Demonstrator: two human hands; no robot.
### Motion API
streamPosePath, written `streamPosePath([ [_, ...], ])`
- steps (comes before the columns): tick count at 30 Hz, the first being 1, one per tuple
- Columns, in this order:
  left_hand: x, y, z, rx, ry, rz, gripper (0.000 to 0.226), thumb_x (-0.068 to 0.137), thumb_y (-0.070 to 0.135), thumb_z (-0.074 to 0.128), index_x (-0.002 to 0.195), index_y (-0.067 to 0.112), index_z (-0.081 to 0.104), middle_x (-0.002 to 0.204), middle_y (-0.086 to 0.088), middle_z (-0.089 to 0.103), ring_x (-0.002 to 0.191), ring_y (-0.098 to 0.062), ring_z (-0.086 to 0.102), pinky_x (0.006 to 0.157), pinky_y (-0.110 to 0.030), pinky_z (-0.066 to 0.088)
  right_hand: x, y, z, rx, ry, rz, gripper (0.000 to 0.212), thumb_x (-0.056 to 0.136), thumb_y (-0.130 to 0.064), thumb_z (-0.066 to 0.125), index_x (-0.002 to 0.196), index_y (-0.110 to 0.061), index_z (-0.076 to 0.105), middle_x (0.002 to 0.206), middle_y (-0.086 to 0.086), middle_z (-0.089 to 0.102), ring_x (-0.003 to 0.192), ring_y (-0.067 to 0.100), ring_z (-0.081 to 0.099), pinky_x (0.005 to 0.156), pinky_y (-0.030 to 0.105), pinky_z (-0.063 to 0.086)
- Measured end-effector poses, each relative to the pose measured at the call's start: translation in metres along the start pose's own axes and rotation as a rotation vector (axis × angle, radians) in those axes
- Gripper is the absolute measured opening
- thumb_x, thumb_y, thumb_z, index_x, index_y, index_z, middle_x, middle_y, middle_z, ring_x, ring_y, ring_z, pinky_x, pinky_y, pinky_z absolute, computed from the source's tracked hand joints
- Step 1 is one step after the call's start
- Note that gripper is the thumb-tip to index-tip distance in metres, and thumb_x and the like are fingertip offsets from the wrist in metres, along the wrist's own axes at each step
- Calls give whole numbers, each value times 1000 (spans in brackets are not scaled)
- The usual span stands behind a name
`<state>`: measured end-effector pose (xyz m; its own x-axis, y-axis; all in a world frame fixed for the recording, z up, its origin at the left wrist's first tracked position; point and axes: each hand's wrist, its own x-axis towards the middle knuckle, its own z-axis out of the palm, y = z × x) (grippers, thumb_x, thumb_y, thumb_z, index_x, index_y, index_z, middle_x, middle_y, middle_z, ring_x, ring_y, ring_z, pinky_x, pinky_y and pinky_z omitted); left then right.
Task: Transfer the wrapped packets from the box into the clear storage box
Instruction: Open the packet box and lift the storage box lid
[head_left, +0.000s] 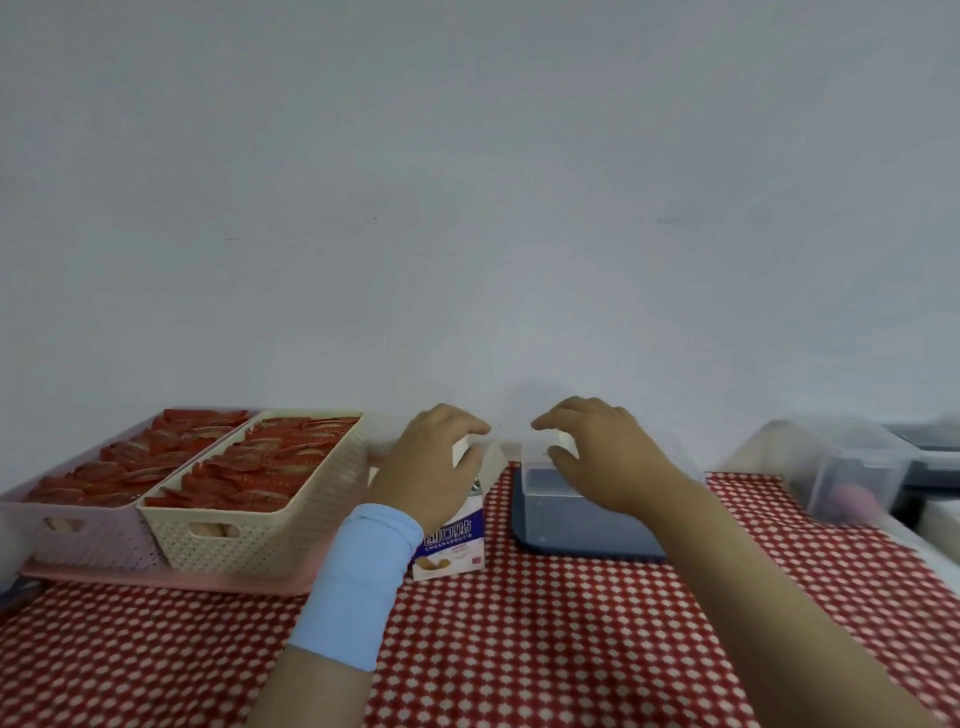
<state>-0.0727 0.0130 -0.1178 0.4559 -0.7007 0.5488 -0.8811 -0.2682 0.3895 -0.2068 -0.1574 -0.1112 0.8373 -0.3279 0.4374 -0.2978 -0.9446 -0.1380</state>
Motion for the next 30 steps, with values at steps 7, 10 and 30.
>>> streamPosePath([
  [7, 39, 55, 47, 157, -400, 54, 49, 91, 34, 62, 139, 25, 53, 142, 5, 49, 130, -16, 44, 109, -32, 37, -29, 43, -6, -195, -203, 98, 76, 74, -47, 81, 140, -36, 45, 142, -5, 47, 128, 19, 45, 108, 38, 38],
  [10, 45, 65, 64, 317, -476, 78, 56, 85, 40, 68, 136, 24, 54, 135, 2, 54, 120, -20, 51, 101, -37, 45, -33, 49, -3, -223, -162, 58, 72, 76, -39, 82, 138, -34, 46, 135, -5, 51, 121, 18, 51, 100, 35, 45],
  [30, 63, 68, 56, 279, -459, 86, 52, 99, 32, 56, 149, 26, 42, 152, 0, 45, 136, -21, 44, 113, -34, 33, -21, 73, -20, -175, 120, 86, 48, 91, -60, 56, 128, -30, 63, 126, -7, 63, 110, 16, 57, 90, 33, 50],
])
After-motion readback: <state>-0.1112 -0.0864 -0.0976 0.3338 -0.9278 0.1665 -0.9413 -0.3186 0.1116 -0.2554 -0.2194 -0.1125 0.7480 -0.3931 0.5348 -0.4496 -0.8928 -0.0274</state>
